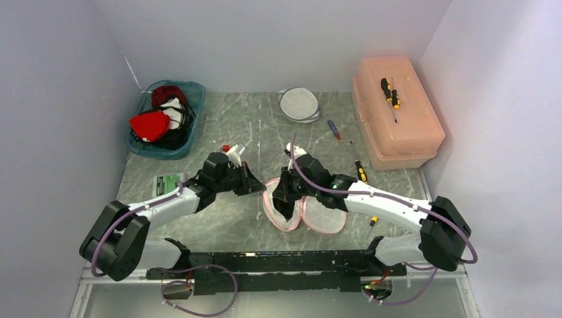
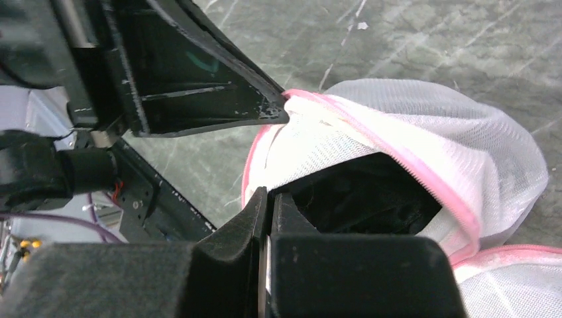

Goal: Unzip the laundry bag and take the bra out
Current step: Pick up the bra from the laundry bag.

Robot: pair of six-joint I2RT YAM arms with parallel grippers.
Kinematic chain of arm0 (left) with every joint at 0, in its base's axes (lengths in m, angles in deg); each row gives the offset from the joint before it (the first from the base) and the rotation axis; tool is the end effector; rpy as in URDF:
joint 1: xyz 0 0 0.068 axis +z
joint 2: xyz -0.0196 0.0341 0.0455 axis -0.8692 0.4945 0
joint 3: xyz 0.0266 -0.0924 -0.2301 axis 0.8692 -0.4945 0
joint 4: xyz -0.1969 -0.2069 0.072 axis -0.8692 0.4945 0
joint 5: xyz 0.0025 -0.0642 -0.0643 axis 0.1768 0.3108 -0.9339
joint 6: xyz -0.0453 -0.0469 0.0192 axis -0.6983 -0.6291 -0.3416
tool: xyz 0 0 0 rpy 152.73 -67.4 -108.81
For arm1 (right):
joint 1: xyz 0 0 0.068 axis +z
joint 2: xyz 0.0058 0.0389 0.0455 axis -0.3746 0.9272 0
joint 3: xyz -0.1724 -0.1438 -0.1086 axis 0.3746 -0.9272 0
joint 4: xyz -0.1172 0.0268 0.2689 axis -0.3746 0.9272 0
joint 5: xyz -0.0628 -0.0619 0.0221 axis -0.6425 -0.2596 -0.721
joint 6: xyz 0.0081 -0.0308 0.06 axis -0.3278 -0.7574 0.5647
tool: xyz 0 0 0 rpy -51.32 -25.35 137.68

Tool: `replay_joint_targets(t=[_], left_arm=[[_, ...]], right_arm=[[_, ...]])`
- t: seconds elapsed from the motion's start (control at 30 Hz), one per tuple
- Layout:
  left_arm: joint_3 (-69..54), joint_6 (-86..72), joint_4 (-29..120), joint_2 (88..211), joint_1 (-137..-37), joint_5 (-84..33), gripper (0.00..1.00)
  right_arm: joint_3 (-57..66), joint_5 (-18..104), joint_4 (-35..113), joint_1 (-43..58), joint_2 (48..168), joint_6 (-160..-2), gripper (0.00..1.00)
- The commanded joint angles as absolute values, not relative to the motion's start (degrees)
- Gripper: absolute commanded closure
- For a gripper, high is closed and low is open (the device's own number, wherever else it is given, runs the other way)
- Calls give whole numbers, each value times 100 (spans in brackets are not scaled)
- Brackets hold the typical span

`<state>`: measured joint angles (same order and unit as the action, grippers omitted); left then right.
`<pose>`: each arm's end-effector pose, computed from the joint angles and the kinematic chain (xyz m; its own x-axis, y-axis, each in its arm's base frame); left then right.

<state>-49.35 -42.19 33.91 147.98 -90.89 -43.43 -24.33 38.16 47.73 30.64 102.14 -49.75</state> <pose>0.2498 -0.1753 0.1309 -0.8681 -0.2439 -0.4324 0.2244 0.5843 -0.7799 0.2010 0.2677 0.1855 -0.7985 -0.0299 -0.6013 -0.4117 0.7558 0.5091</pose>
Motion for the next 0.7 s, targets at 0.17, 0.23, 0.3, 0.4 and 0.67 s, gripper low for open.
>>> replay_joint_targets(t=[0.17, 0.23, 0.3, 0.4, 0.67], left_arm=[[-4785, -3728, 4223, 14461, -9091, -3305, 97], [-4752, -3722, 4259, 14458, -9093, -3245, 97], [-4707, -3717, 4308, 14444, -9092, -3242, 97], [-4624, -3671, 4436, 14393, -9093, -3212, 97], [-4080, -3566, 5621, 13726, -9091, -2798, 51]], right_arm=[[-2104, 4766, 5254, 3014, 9211, -5996, 100], [-1985, 4699, 5492, 2968, 9095, -6121, 100], [-1936, 4561, 5713, 2910, 8987, -6251, 100], [-2057, 4843, 5580, 2773, 8641, -6283, 100], [-1646, 5606, 5370, 2449, 7950, -6182, 100]])
